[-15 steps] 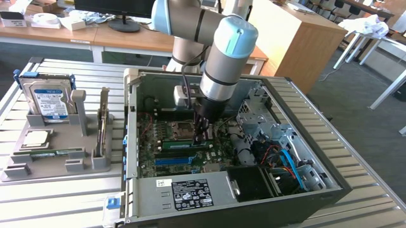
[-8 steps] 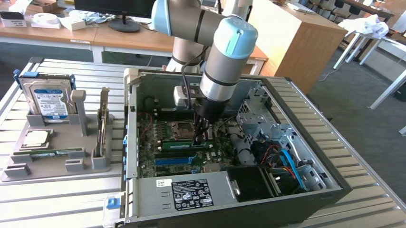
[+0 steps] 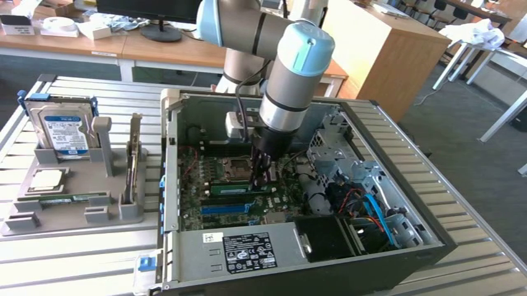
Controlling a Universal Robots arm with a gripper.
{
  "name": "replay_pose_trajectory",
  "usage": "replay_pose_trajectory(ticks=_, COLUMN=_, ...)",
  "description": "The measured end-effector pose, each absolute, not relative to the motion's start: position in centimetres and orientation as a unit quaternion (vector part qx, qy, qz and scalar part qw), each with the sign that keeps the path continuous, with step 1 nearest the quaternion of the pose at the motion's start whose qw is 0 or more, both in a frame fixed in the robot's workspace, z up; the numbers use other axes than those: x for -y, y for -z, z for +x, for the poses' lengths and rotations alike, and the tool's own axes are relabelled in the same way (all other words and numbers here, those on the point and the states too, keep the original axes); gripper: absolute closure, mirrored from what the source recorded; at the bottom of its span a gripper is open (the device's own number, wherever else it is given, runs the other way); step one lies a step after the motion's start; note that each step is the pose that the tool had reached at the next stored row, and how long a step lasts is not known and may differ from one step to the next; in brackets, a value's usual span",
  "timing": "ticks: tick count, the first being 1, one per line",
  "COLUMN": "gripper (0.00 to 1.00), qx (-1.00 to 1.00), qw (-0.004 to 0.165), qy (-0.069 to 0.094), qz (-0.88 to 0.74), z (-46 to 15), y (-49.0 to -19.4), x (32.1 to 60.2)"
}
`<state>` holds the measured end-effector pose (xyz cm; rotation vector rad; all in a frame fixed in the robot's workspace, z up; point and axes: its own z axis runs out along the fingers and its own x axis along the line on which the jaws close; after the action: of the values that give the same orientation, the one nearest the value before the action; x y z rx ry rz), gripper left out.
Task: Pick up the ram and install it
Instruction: 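Insert the ram into the slot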
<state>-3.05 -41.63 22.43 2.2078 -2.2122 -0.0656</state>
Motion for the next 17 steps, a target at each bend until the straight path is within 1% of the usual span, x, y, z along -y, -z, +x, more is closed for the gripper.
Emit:
replay_pose_trajectory(ticks=6, gripper=0.75, qx=0.708, qw=0.008, qy=0.021, qz=0.706, z=-3.1, y=-22.7, x=41.6)
replay_pose_trajectory(ticks=17, gripper=0.75, qx=0.708, qw=0.008, qy=0.021, qz=0.706, z=-3.1, y=-24.8, x=41.6)
